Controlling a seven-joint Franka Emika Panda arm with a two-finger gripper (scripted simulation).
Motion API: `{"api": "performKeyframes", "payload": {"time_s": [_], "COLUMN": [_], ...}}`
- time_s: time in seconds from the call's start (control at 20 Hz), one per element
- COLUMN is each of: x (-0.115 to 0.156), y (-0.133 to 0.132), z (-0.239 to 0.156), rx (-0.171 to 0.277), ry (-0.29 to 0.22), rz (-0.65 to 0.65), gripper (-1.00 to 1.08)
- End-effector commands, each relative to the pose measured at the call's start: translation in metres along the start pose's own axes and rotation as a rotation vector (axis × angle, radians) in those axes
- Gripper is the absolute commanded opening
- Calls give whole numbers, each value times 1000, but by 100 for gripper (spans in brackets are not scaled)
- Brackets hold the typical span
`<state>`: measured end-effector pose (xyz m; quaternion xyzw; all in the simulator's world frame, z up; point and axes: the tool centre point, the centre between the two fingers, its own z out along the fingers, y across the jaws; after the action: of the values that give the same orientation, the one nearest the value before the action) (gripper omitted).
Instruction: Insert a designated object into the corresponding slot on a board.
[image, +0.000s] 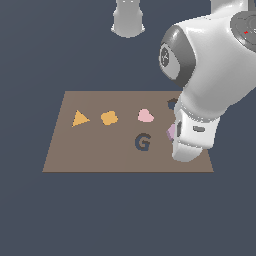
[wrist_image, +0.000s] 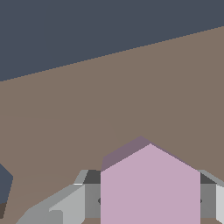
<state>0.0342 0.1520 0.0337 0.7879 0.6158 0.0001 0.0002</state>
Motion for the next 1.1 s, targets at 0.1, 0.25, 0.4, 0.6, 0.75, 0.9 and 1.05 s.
{"api": "performKeyframes", "payload": {"time_s": [0.1,0.25,0.4,0.6,0.75,0.9,1.05], "x": [-1,-2,-4,-8,-13,-17,-22], "y": [0,-1,-2,-3,-5,-8,-11], "z": [0,0,0,0,0,-1,-1], "rx": [1,1,1,1,1,1,0], "ry": [0,0,0,0,0,0,0], "rz": [7,28,64,133,201,283,379], "gripper": [-100,-100,-100,-100,-100,-100,-100]}}
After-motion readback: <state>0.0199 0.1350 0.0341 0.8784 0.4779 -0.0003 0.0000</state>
